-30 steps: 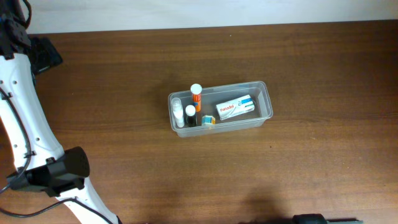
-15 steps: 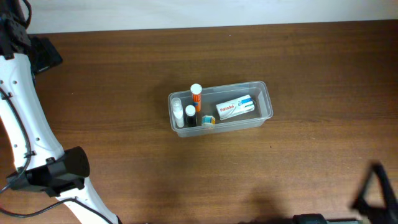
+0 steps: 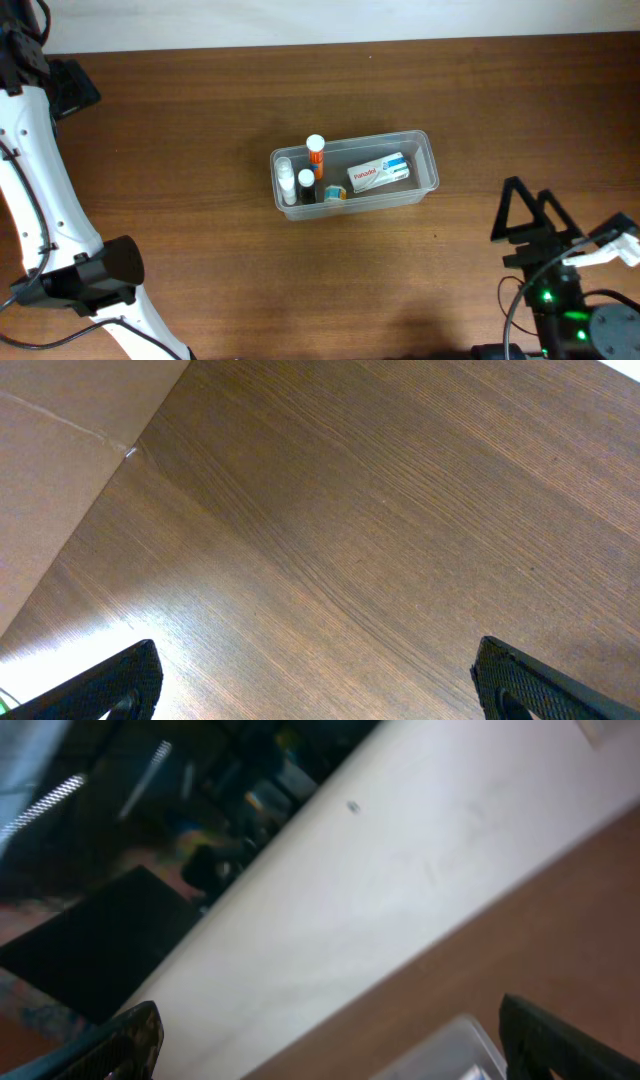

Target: Pack container

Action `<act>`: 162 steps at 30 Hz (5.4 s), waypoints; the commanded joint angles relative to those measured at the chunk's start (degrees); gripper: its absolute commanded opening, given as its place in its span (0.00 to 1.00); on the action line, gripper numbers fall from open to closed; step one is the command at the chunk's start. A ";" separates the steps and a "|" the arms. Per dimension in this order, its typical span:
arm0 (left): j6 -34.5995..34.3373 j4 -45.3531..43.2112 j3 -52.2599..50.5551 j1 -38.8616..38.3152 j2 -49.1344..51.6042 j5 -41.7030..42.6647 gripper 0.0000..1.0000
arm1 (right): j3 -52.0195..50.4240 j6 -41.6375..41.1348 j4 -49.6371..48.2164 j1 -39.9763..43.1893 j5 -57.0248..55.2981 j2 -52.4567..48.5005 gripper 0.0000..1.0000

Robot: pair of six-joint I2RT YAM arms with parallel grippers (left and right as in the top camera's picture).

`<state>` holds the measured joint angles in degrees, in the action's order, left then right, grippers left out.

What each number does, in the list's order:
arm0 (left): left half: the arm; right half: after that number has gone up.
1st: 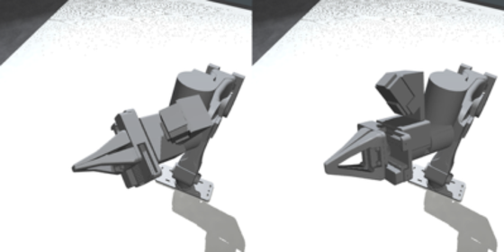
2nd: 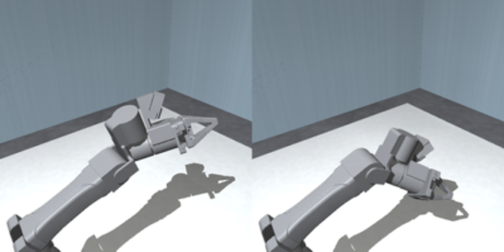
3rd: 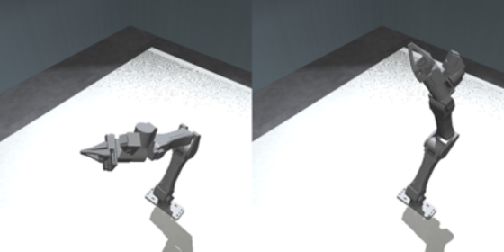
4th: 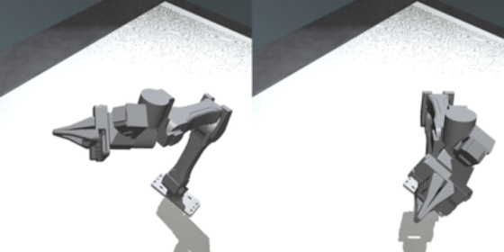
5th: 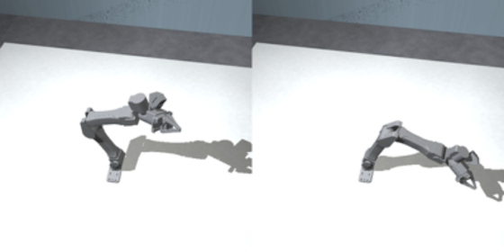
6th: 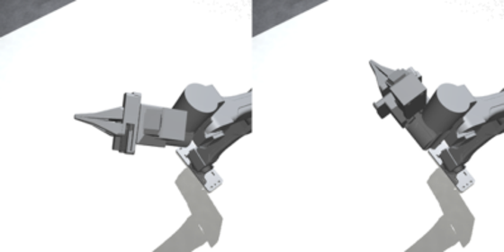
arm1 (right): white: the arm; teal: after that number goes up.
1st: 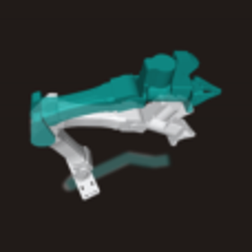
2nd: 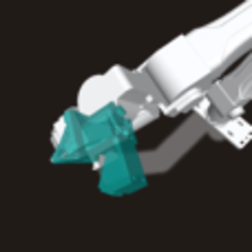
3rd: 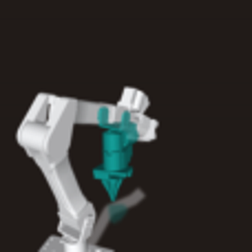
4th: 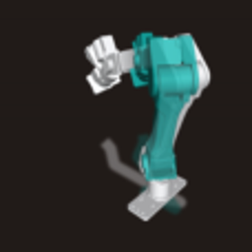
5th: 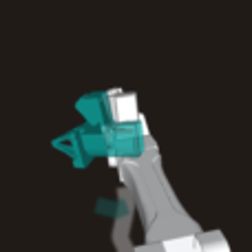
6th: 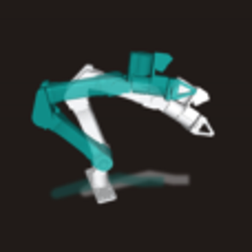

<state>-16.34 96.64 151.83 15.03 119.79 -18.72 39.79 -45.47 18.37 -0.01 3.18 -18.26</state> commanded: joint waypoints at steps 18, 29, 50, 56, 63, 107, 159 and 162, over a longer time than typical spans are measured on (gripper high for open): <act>-0.57 0.04 0.20 0.20 0.31 -0.57 1.00 | -16.87 20.20 -14.49 -0.02 -10.93 0.61 0.98; -0.57 0.04 0.20 0.20 0.31 -0.57 1.00 | -30.32 37.68 -25.05 0.20 -4.79 10.54 0.98; -0.57 0.04 0.20 0.20 0.31 -0.57 1.00 | -39.47 45.05 -22.03 0.39 -5.55 18.01 0.98; -0.57 0.04 0.20 0.20 0.31 -0.57 1.00 | -39.47 45.07 -16.72 0.48 -5.35 18.01 0.98; -0.57 0.04 0.20 0.20 0.31 -0.57 1.00 | -39.47 45.05 -13.84 3.34 -5.29 18.01 0.98; -0.57 0.04 0.20 0.20 0.31 -0.57 1.00 | -39.47 45.05 -13.84 8.28 -5.31 17.94 0.98; -11.06 -18.47 -44.54 -13.86 -74.10 0.72 1.00 | -39.47 45.05 -13.84 8.28 -5.31 17.94 0.98; -11.06 -27.69 -58.51 -13.86 -81.22 0.74 1.00 | -39.47 45.05 -13.84 8.28 -5.31 17.94 0.98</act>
<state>-27.00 73.89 104.44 1.45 44.27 -17.41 0.58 -0.82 4.10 7.86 -1.48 -0.84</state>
